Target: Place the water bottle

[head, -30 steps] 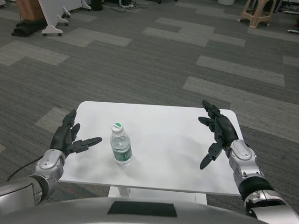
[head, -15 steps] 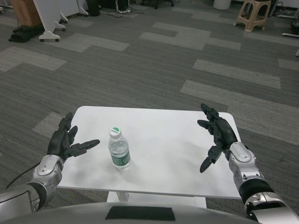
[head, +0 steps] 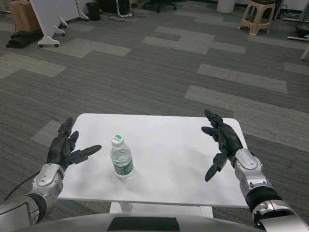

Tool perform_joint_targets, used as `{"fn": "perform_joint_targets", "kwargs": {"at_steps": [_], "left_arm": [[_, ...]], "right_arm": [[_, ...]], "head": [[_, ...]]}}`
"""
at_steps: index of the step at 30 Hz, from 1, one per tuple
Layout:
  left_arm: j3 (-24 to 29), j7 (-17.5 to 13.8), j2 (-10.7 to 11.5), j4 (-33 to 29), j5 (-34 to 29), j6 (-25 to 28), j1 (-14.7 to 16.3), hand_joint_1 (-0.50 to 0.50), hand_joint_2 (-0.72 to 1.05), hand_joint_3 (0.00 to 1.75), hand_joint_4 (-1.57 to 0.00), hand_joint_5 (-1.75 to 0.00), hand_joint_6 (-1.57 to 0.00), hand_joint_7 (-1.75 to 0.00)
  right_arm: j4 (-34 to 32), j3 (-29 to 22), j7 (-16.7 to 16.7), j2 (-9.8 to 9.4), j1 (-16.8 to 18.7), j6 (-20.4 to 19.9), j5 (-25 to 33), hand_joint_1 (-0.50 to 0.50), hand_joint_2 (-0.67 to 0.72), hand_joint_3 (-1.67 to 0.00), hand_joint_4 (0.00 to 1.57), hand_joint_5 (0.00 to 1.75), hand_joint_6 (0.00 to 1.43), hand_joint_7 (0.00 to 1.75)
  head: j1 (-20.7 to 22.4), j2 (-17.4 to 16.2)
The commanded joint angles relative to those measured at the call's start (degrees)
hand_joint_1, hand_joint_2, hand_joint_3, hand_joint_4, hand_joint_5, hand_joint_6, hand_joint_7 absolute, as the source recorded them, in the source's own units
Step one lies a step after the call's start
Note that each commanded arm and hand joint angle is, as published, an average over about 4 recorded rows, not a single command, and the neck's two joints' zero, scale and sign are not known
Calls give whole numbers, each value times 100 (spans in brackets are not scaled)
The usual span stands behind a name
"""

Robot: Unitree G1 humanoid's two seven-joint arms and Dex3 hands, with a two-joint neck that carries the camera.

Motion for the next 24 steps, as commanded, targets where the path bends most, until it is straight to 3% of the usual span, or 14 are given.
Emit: {"fn": "perform_joint_targets", "kwargs": {"at_steps": [1, 9, 16, 24], "left_arm": [[42, 43, 14, 16, 27, -51, -31, 50, 58, 9, 0, -31, 0, 0], [42, 54, 5, 16, 44, -73, -70, 50, 52, 9, 0, -31, 0, 0], [40, 54, 5, 16, 60, -80, -90, 50, 60, 9, 0, -31, 0, 0], [33, 54, 5, -1, 74, -104, -92, 50, 52, 9, 0, -31, 0, 0]], "right_arm": [[-72, 0, -31, -69, -28, -55, 37, -12, 66, -16, 0, 78, 0, 0], [-72, 18, -66, -73, -41, -46, 37, -12, 66, -16, 0, 78, 0, 0], [-65, 33, -95, -77, -46, -46, 37, -12, 66, -16, 0, 78, 0, 0], [-63, 35, -97, -77, -57, -46, 37, -12, 66, -13, 0, 78, 0, 0]], "head": [[1, 18], [31, 105], [61, 122], [106, 53]]}}
